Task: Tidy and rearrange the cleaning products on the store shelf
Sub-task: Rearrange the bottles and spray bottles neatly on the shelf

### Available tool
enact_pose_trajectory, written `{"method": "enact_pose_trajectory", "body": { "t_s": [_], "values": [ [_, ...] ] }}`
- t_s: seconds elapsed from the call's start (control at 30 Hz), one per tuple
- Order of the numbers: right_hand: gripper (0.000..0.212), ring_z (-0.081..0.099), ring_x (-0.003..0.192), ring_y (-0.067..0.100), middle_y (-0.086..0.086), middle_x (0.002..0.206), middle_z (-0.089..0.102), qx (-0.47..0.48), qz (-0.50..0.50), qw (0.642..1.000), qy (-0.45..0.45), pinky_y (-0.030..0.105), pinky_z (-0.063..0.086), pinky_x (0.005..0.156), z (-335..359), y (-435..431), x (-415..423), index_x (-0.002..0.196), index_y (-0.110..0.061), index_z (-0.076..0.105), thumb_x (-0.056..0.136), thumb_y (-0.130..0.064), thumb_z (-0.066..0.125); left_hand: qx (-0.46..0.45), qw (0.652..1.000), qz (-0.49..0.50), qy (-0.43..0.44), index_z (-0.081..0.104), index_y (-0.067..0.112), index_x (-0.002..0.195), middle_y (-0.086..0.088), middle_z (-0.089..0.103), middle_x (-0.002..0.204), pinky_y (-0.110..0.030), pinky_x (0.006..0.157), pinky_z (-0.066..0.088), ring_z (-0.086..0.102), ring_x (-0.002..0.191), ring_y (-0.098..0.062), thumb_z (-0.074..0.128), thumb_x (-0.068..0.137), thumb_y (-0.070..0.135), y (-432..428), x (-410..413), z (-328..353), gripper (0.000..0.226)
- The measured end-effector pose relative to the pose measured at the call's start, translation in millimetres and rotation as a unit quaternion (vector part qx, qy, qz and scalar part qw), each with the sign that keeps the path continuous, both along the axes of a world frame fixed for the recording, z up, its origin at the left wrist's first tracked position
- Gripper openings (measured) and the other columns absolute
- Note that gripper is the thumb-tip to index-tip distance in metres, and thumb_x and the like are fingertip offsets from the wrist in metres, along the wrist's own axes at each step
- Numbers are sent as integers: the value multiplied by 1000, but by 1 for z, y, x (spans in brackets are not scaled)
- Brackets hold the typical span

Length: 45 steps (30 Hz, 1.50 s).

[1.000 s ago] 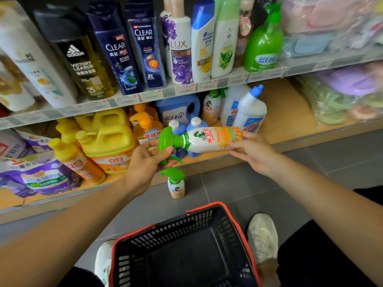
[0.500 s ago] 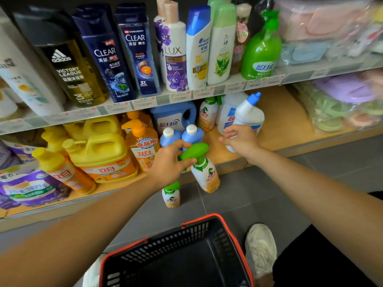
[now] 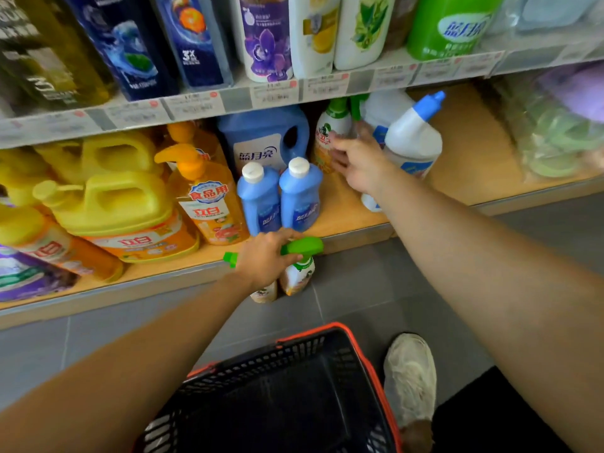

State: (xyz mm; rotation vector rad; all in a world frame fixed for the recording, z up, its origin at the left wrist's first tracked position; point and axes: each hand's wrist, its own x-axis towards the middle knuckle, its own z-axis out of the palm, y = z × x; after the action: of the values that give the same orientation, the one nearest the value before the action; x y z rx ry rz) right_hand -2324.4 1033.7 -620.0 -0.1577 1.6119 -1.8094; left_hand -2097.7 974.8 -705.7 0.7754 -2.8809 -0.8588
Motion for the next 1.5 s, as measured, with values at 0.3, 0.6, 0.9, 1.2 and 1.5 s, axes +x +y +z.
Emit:
{"method": "enact_pose_trajectory", "body": {
  "t_s": [0.3,0.6,0.9,1.2,1.5],
  "values": [
    [17,63,90,15,0,97,66,-120,-90,983,-106,27,49,76,-6,-10,6,107,-17,56,96,-4,59,-53,998,-7,17,63,41,125,6,75,105,-34,72,54,70,96,-23,76,84,44,-13,21,-9,43],
    [14,55,56,9,5,69,58,-49,-89,995,-11,19,43,49,11,23,26,86,-12,57,98,-5,58,-104,994,15,-20,70,32,118,7,74,112,-33,83,55,68,104,-20,69,89,41,-13,24,32,31],
    [16,41,47,7,0,59,49,65,2,993,94,18,32,42,66,80,68,82,-10,58,90,-14,71,97,991,20,87,75,15,107,4,75,95,-39,91,57,71,92,-12,78,86,22,-12,23,113,22],
    [16,58,60,2,-8,68,67,37,136,923,358,17,45,55,140,115,114,97,-2,70,92,-17,71,300,946,-10,125,40,28,151,5,56,139,-37,103,52,55,126,-11,87,72,36,18,45,160,91],
    [12,66,64,13,2,71,70,-116,215,947,209,25,57,61,133,117,159,96,-9,68,94,0,59,370,919,-30,135,52,34,134,17,66,129,-19,94,51,59,122,0,88,69,23,34,90,166,75]
  ]
}}
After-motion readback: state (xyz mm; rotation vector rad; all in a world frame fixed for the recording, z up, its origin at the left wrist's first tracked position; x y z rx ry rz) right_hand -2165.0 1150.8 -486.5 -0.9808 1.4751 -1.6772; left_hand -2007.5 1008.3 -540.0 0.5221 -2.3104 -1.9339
